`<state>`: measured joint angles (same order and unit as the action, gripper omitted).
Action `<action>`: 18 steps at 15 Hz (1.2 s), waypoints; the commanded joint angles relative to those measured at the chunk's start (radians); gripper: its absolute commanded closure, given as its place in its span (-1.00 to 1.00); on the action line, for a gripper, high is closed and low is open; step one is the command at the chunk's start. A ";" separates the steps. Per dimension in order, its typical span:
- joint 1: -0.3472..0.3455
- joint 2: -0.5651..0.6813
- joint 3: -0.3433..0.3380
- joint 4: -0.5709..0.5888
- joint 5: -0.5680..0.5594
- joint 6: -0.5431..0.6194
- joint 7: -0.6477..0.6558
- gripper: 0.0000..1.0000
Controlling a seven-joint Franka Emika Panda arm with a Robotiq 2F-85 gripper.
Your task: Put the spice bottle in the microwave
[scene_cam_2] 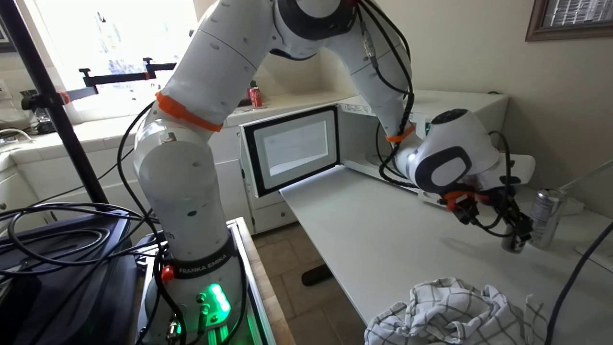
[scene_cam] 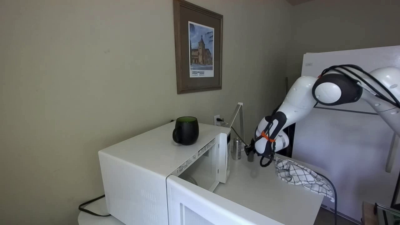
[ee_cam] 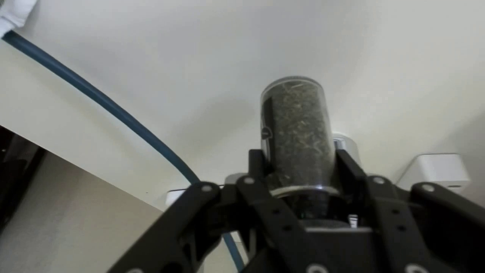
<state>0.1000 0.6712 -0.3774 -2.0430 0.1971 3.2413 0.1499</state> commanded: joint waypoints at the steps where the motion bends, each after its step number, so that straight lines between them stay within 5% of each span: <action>1: -0.129 -0.249 0.169 -0.161 -0.107 -0.087 -0.122 0.54; 5: -0.353 -0.469 0.449 -0.310 -0.078 -0.185 -0.326 0.54; 7: -0.446 -0.526 0.598 -0.315 0.116 -0.283 -0.488 0.54; 8: -0.352 -0.431 0.475 -0.257 0.009 -0.205 -0.364 0.04; 10: -0.413 -0.495 0.564 -0.284 0.083 -0.263 -0.446 0.04; 13: -0.427 -0.511 0.581 -0.298 0.090 -0.267 -0.455 0.04; 14: -0.429 -0.510 0.581 -0.299 0.090 -0.267 -0.457 0.54; 18: -0.434 -0.585 0.710 -0.386 0.213 -0.283 -0.585 0.54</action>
<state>-0.3256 0.1588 0.2385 -2.3521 0.3058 2.9748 -0.3399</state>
